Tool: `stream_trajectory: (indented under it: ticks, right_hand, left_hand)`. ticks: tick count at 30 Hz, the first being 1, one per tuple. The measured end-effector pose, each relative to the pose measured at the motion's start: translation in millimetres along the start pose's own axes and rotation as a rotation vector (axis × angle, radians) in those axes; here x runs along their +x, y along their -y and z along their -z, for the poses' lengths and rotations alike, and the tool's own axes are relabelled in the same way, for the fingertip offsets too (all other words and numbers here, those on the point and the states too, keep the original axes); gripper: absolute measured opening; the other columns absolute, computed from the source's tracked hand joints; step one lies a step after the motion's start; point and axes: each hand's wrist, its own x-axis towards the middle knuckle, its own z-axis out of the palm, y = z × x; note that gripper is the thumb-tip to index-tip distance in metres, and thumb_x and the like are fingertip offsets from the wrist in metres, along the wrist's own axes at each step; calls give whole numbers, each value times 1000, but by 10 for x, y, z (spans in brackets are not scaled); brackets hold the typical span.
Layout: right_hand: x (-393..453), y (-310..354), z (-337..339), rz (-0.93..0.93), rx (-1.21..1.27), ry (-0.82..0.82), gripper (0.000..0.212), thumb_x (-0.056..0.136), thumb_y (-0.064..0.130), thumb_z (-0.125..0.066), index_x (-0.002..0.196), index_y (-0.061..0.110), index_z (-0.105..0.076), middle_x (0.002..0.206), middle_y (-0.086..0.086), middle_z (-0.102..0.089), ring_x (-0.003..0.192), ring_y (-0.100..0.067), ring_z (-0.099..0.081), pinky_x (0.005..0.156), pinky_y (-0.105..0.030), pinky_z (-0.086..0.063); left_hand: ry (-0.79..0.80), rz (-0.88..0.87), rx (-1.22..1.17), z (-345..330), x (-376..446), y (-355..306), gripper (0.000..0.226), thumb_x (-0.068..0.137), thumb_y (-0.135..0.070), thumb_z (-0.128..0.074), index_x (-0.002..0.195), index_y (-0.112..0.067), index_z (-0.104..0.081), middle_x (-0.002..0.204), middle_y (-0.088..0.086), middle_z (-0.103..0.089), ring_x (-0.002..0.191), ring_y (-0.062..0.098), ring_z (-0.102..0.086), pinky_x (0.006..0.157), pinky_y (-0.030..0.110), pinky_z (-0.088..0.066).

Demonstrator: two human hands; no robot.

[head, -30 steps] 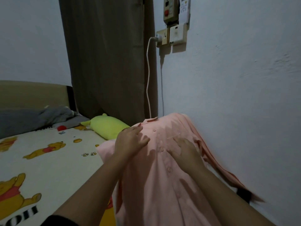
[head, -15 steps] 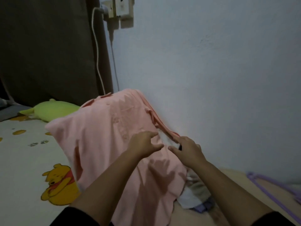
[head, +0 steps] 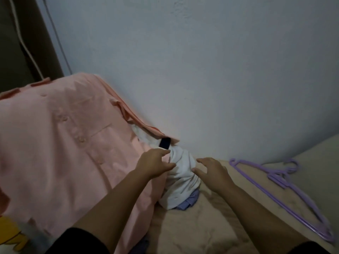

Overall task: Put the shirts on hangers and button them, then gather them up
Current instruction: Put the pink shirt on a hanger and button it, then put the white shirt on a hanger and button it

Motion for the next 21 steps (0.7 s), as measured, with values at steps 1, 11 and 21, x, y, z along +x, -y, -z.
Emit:
stream_trajectory:
  ticks: [1,11,21]
  right_hand:
    - [38,-69,-42,0,2,9,53,89,52,-53,135,26,-48,138,2,-49,127,-17,-43,103,-39,-36]
    - [505,-602,-811,40,40,117,48,90,42,-57,134,24,-50,140,0,-46,129,-20,-40,103,-30,-31]
    - [738,-725,-1094,158,124,31,37,91,43,-45,102,19,-71,124,5,-62,124,-18,-48,96,-35,-34]
  left_hand:
    - [-6,-9,-1,-61,56,13,66,78,-57,-66,135,-26,-54,137,-4,-55,124,14,-51,100,31,-42]
    - [-62,-158,92,-886,572,402,67,69,-60,-54,113,-10,-61,106,6,-64,97,25,-58,78,38,-51]
    - [-107,-173,94,-1121,526,531,82,72,-74,-43,128,-17,-59,137,6,-54,127,19,-43,103,42,-35]
